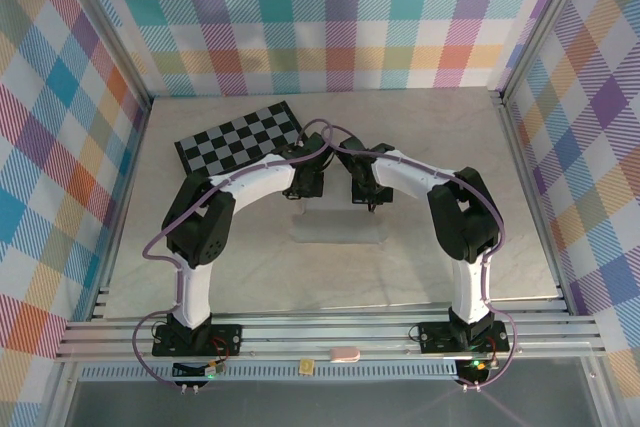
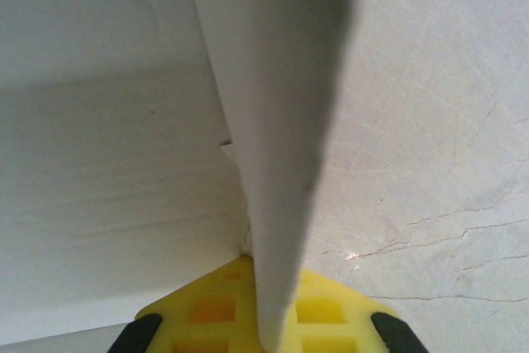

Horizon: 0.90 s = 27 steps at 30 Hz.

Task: Fold the paper box

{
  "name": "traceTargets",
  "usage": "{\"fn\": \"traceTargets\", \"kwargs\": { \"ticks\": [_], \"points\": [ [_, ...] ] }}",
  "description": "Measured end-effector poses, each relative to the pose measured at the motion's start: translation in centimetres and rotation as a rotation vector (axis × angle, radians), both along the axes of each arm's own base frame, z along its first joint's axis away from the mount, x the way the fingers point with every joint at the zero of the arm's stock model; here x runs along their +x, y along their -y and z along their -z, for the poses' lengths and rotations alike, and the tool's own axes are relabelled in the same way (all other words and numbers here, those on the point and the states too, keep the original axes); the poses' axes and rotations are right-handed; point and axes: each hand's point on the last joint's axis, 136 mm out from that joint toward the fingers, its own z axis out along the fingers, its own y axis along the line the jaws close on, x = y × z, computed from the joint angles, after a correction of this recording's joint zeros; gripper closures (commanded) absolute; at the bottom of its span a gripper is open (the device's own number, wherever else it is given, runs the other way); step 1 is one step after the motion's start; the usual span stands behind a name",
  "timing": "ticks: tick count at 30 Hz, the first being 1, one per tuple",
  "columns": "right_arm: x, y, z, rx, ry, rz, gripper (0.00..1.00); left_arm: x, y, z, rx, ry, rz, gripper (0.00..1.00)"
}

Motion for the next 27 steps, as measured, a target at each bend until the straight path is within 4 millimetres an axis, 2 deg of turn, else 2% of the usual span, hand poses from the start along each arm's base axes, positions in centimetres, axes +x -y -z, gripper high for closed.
{"fn": "traceTargets", "kwargs": {
  "ticks": [3, 19, 20, 24, 27],
  "points": [
    [0.0, 0.0, 0.0, 0.0, 0.0, 0.001, 1.0, 0.1, 0.0, 0.1, 0.003, 0.003, -0.002, 1.0],
    [-0.3, -0.6, 0.1, 0.053, -0.016, 0.052, 1.0, 1.7, 0.0, 0.2, 0.056, 0.041, -0.027, 1.0],
    [-0.3, -0.6, 0.1, 0.054, -0.017, 0.054, 1.0, 1.7, 0.0, 0.2, 0.056, 0.041, -0.027, 0.98],
    [-0.6, -0.4, 0.1, 0.049, -0.029, 0.056, 1.0, 1.8, -0.1, 0.4, 0.055, 0.045, -0.021, 0.74],
    [-1.1, -0.1, 0.2, 0.037, -0.047, 0.062, 1.0, 1.5, -0.4, 1.0, 0.057, 0.033, -0.018, 0.66]
  ]
}}
